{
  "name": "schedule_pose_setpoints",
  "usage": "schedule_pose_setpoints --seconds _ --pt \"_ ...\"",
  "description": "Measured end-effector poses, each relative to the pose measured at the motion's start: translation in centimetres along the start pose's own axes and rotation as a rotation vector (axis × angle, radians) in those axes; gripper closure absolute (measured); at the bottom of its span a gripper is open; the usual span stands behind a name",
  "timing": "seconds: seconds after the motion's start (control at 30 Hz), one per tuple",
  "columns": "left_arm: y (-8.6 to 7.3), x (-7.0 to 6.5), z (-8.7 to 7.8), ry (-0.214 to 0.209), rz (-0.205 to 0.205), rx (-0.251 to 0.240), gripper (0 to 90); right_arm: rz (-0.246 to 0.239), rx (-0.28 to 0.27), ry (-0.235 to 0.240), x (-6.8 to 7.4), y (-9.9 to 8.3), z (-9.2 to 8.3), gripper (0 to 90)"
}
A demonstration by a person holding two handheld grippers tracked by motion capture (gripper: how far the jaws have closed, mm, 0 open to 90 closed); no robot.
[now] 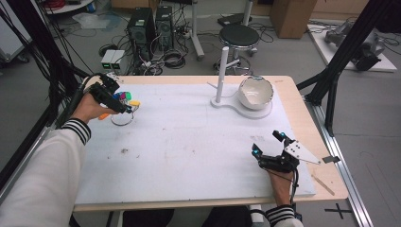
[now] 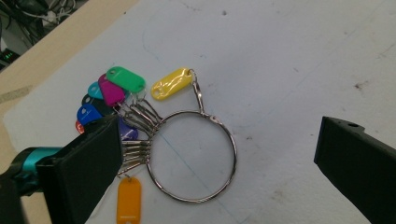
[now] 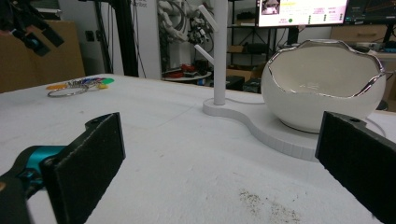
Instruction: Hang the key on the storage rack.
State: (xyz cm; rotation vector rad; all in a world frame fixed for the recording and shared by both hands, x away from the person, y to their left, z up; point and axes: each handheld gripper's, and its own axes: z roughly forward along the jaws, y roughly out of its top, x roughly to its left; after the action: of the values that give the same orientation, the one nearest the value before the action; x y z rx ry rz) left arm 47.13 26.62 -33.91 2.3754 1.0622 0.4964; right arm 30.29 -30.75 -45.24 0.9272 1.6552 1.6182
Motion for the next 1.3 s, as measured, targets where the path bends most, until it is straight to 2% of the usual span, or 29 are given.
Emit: schedule_pose_setpoints --seconds 0.17,0.27,0.3,0.57,0.67,0.7,0.77,0.83,0.87,0.93,0.97,1.07,1.23,1.3 --pt "-0.2 0.6 0.8 0.012 -0.028 0.057 1.7 -0.005 0.005 -0.003 0.0 0.0 0.0 0.9" --pt "-0.3 0.6 1.1 0.015 -0.032 0.082 1.7 -0.003 0.005 -0.002 0.0 0.0 0.0 0.9" --pt "-0.3 0.5 1.4 0.014 -0.03 0.106 1.8 -0.003 0.005 -0.003 0.0 0.0 0.0 0.9" --pt "-0.1 -0.2 2.7 0.011 -0.031 0.165 3.1 -0.007 0.003 -0.003 0.0 0.0 0.0 0.9" --pt "0.4 -0.3 2.7 0.024 -0.006 0.232 5.9 -0.008 0.003 -0.004 0.0 0.0 0.0 1.0" --pt "0.7 -0.3 2.5 0.025 0.001 0.233 7.4 -0.005 0.006 -0.004 0.0 0.0 0.0 0.9" --pt "1.2 -0.3 2.1 -0.001 -0.026 0.198 7.6 -0.004 0.007 -0.005 0.0 0.0 0.0 0.9" --pt "1.5 -0.5 2.3 -0.01 -0.02 0.211 7.8 -0.005 0.006 -0.004 0.0 0.0 0.0 0.9" --pt "1.7 -0.7 2.6 -0.003 -0.014 0.235 7.8 -0.006 0.005 -0.004 0.0 0.0 0.0 0.9" --pt "1.8 -0.7 2.8 -0.008 -0.022 0.237 7.8 -0.006 0.004 -0.005 0.0 0.0 0.0 0.9" --pt "1.8 -0.8 3.2 -0.008 -0.023 0.259 8.1 -0.003 0.005 -0.006 0.1 0.0 0.0 1.0" --pt "1.8 -0.8 3.6 -0.007 -0.026 0.281 9.1 -0.007 0.004 -0.005 0.0 0.0 0.0 0.9" --pt "2.1 -0.7 4.3 -0.015 -0.053 0.328 10.3 -0.004 0.005 -0.006 0.0 0.0 0.0 0.9" --pt "2.1 -0.8 4.5 -0.017 -0.063 0.336 13.7 -0.003 0.006 -0.007 0.1 0.0 0.0 1.0"
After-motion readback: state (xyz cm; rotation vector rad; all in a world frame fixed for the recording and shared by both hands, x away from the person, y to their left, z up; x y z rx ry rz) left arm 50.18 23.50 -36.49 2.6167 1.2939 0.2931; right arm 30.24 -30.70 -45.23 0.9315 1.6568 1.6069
